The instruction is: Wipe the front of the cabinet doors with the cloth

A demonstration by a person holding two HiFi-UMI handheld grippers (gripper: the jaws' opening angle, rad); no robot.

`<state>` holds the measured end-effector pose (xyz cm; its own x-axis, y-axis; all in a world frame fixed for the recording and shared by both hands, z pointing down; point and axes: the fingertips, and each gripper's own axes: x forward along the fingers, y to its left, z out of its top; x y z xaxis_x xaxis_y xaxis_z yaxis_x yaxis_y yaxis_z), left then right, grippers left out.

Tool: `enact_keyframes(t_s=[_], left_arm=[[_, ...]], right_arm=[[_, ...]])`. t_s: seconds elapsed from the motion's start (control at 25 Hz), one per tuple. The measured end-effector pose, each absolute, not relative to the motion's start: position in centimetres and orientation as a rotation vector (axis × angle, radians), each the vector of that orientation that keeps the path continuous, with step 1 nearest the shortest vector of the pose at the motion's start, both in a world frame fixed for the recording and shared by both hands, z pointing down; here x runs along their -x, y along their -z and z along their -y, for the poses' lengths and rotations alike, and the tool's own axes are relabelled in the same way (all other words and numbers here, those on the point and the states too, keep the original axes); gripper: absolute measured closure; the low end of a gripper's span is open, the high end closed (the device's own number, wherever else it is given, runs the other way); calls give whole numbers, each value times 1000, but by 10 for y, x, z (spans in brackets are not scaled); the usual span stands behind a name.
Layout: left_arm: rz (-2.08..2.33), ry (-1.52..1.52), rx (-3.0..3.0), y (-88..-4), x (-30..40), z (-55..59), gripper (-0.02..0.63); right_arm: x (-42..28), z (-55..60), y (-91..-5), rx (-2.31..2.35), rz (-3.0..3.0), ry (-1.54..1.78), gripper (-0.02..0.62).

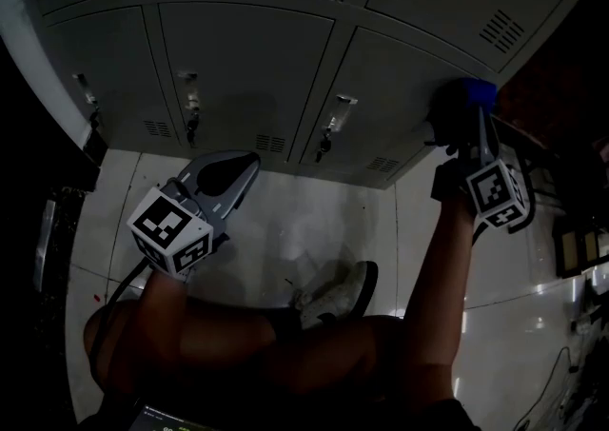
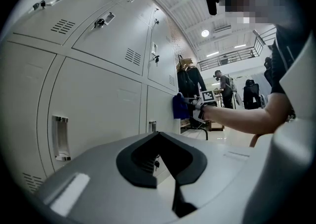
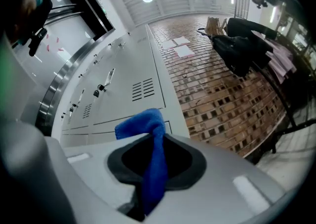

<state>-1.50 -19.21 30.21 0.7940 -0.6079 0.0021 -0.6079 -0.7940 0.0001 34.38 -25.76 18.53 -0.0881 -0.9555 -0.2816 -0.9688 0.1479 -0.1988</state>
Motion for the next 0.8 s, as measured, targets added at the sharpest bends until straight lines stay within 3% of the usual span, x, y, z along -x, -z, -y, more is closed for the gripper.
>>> enact_keyframes(t_s=[0.4, 0.8], left_arm=[[1035, 24, -2986, -294, 23, 192, 600], [1046, 33, -2965, -294, 25, 192, 600]], right_arm=[[-231, 244, -178, 1566, -2297, -49, 537], [-139, 284, -239, 1441, -2537, 67, 537]])
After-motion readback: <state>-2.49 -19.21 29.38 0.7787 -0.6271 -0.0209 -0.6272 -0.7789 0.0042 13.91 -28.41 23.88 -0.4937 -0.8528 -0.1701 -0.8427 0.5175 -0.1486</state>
